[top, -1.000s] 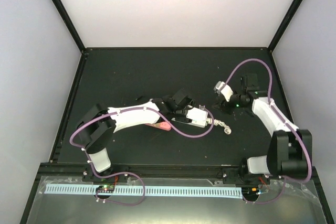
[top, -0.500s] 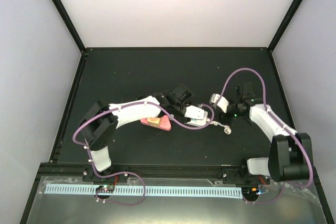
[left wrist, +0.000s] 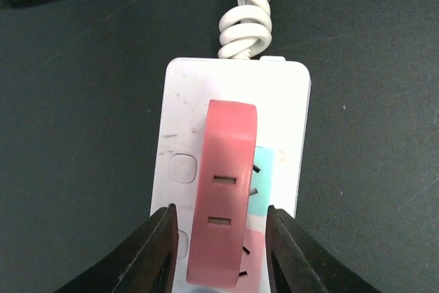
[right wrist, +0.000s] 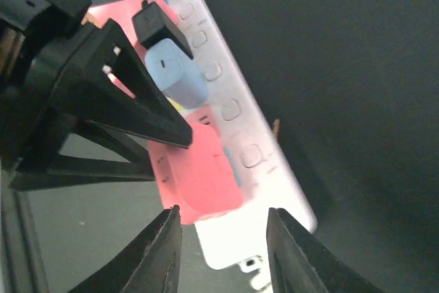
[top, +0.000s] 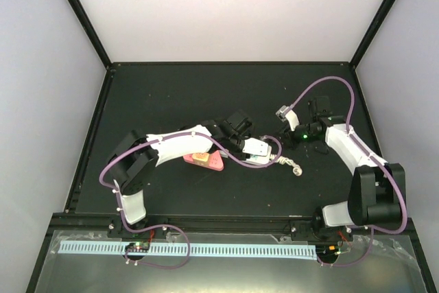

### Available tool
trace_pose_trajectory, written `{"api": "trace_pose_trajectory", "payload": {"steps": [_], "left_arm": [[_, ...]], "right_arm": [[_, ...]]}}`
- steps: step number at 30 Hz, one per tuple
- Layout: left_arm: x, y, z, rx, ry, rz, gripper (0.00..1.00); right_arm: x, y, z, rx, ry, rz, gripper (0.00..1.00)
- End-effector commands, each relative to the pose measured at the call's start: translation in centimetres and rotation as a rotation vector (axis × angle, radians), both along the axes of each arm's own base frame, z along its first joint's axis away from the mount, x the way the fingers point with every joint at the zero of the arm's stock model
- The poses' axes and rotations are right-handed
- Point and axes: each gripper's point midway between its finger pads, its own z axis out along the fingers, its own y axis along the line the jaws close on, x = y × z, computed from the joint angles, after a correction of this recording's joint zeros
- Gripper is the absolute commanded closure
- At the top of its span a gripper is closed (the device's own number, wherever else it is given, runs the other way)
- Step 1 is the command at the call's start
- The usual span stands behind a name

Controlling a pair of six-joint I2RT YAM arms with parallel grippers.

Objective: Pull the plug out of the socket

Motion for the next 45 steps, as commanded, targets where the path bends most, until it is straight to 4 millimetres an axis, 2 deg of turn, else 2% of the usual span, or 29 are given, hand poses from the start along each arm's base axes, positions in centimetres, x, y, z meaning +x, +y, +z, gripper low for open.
{"api": "trace_pose_trajectory", "payload": {"steps": [1,7,10,17,27,37,45], "left_arm": [[0.7,-1.0,0.9,-0.029,-0.008,0.015,0.64],[0.7,-0.9,0.5,-0.019,-0.009,0.023,0.65],[0.7,-1.1,0.6,-0.015,-0.019,0.017,0.65],[0.4,-1.7,0.5,-0.019,0.012,0.014,0.65],[0.2,-1.8,0.0,-0.009,0.019,0.011,0.67],[0.0,-2.0,0.4,-0.001,0.031,-0.006,0.85],[-0.1,-2.5,1.7,-0.019,0.036,-0.018,0.93]], "right_arm": [[-1.4,1.6,0.0,0.163,0.202,-0.044,0.65],[-1.9,2.0,-2.6,0.2,0.356,-0.068,0.74],[-1.4,1.8,-4.0,0.171,0.393,-0.103,0.8],[-1.3,1.9,-5.9,0.173,0.511,-0.143,0.89],[-1.0,1.5,-8.2,0.131,0.572,-0.17,0.93],[-0.6,1.0,-9.5,0.083,0.58,-0.203,0.93],[-0.4,0.6,-10.6,0.043,0.605,-0.23,0.94]]}}
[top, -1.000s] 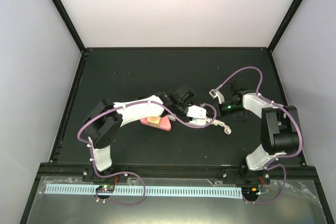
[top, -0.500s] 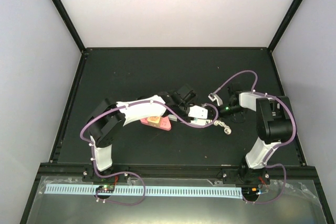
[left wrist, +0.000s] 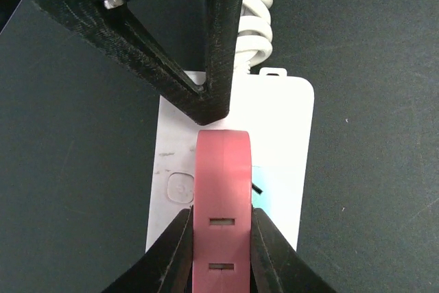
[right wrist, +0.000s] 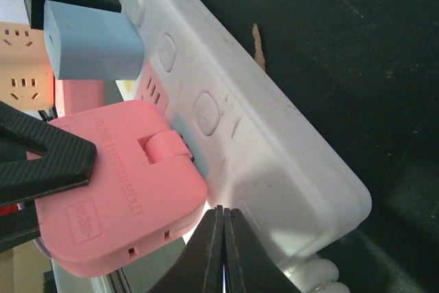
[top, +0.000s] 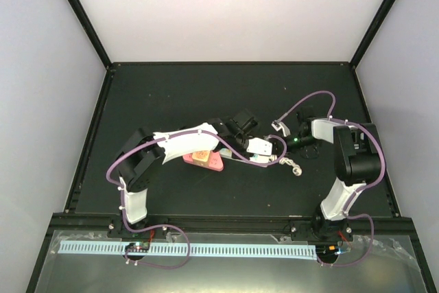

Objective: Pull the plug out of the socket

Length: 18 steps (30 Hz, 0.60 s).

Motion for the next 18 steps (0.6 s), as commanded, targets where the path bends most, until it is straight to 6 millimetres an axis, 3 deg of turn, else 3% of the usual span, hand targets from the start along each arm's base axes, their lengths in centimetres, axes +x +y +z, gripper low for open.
{"api": "trace_pose_trajectory", "payload": {"steps": [1,6,18], "left_arm": [[-0.2,-1.5,2.5,-0.055,0.006,-0.026,0.94],[0.0,-1.7,3.4,-0.065,0.002,-0.027,0.98],[0.0,-1.7,4.1,-0.069,0.003,-0.031,0.98]], "right_arm": [[0.5,-1.0,-1.8,-0.094,0.014,-0.02,0.94],[0.6,-1.2,-2.2,-0.113,0.02,-0.027,0.94],[0.8,-1.6,-2.9,-0.154,0.025,-0.033,0.94]]}}
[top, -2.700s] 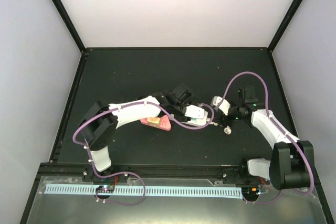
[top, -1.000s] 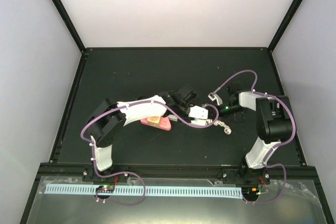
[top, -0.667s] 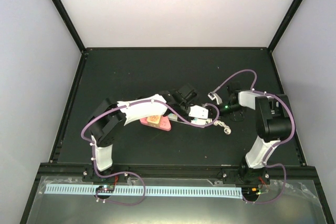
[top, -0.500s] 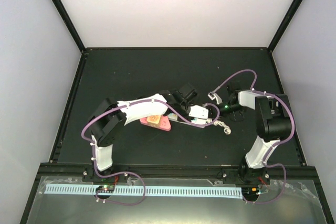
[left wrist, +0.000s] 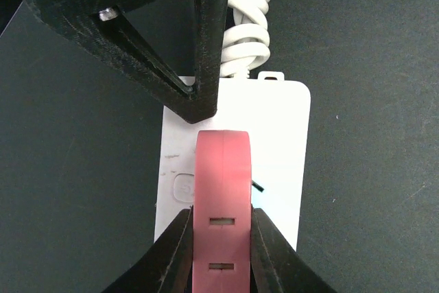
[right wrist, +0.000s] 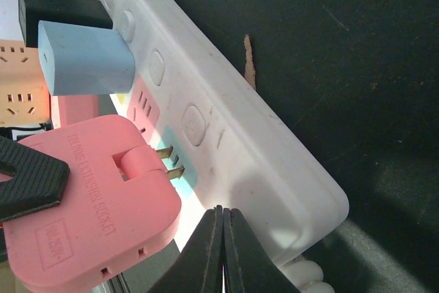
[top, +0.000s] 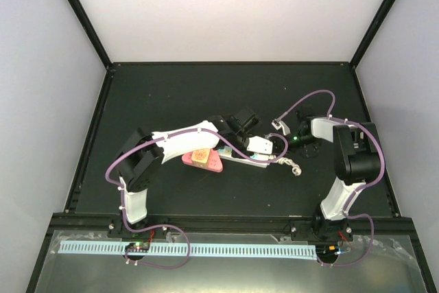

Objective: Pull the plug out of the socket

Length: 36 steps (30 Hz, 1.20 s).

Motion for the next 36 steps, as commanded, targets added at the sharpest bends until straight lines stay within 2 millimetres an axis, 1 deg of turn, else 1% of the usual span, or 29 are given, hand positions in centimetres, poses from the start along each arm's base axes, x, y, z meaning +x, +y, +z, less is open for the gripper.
{"api": "trace_pose_trajectory", "payload": {"steps": [1,6,15,20,25,27,31,33,36], "left_arm": [[0.3,-1.7,3.3,-0.087,-0.025,-0.025,0.98],[0.9,-1.6,4.6,-0.105,-0.052,-0.018,0.98],[-0.2,-0.9,5.9,-0.098,-0.018,-0.029,0.98],[-0.6,-0.3,7.5,-0.114,-0.02,-0.015,0.98],[-1.5,0.5,10.4,-0.157,0.015,0.015,0.98],[-1.9,0.9,11.6,-0.177,0.032,0.028,0.98],[-2.5,1.9,14.0,-0.22,0.054,0.052,0.98],[-2.9,2.4,15.1,-0.245,0.074,0.06,0.98],[-3.3,3.1,16.7,-0.275,0.105,0.075,0.99]], "right_arm": [[0.2,-1.5,-2.8,-0.142,0.013,-0.012,0.94],[0.2,-1.4,-3.1,-0.154,0.019,-0.005,0.94],[0.2,-1.3,-3.0,-0.152,0.02,-0.002,0.94],[0.2,-1.1,-2.3,-0.132,0.0,0.013,0.92],[0.9,-0.5,0.5,-0.074,-0.108,0.018,0.84],[1.3,-0.3,2.1,-0.057,-0.176,0.021,0.8],[1.4,0.1,5.6,-0.013,-0.315,0.055,0.74],[1.0,0.4,7.5,0.018,-0.391,0.083,0.68],[0.2,0.7,10.3,0.058,-0.518,0.138,0.56]]}}
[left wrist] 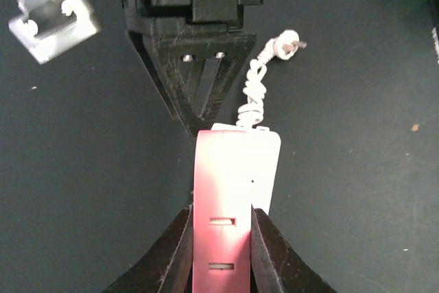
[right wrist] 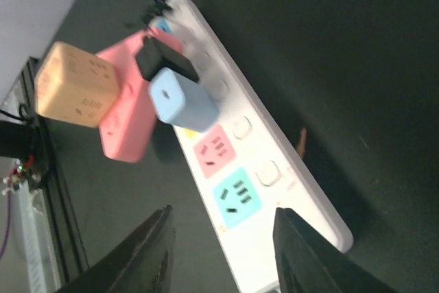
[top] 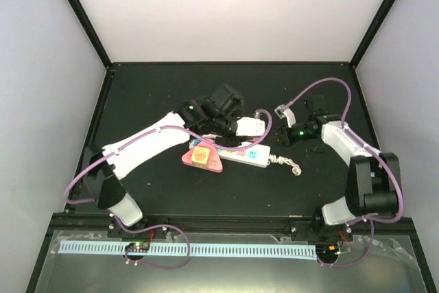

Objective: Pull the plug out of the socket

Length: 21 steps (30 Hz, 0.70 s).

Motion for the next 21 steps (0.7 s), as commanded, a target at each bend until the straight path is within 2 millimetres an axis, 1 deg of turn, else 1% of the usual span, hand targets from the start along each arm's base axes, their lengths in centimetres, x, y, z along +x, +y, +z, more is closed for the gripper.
{"api": "trace_pose_trajectory", "payload": {"steps": [1,5,7,9,10,13,17,19,21], "left_arm": [[-1.3,1.0,4.1,-0.085,0.077,0.015,0.98],[-2.4,1.8,6.5,-0.141,0.136,0.002,0.99],[-3.0,2.1,7.6,-0.169,0.159,-0.003,0.98],[-3.4,2.3,8.3,-0.184,0.172,-0.004,0.98],[-3.5,2.5,8.5,-0.186,0.179,-0.004,0.98],[-3.8,3.1,8.3,-0.175,0.193,0.003,0.98],[-4.2,3.3,7.4,-0.161,0.225,-0.004,0.98],[-4.7,3.2,7.4,-0.168,0.244,-0.02,0.98],[-4.9,3.0,7.4,-0.175,0.261,-0.025,0.98]], "right_arm": [[-1.2,0.6,4.4,0.059,-0.217,0.099,0.52],[-1.7,0.7,7.6,0.074,-0.382,0.124,0.39],[-2.0,0.8,9.4,0.085,-0.467,0.136,0.36],[-3.1,1.1,11.2,0.112,-0.546,0.182,0.33],[-4.0,1.3,12.2,0.137,-0.583,0.22,0.32],[-6.4,1.8,14.1,0.166,-0.655,0.313,0.32],[-9.0,3.0,15.6,0.185,-0.679,0.399,0.32],[-9.8,3.9,16.2,0.186,-0.693,0.416,0.33],[-10.0,4.5,17.0,0.198,-0.712,0.402,0.35]]}}
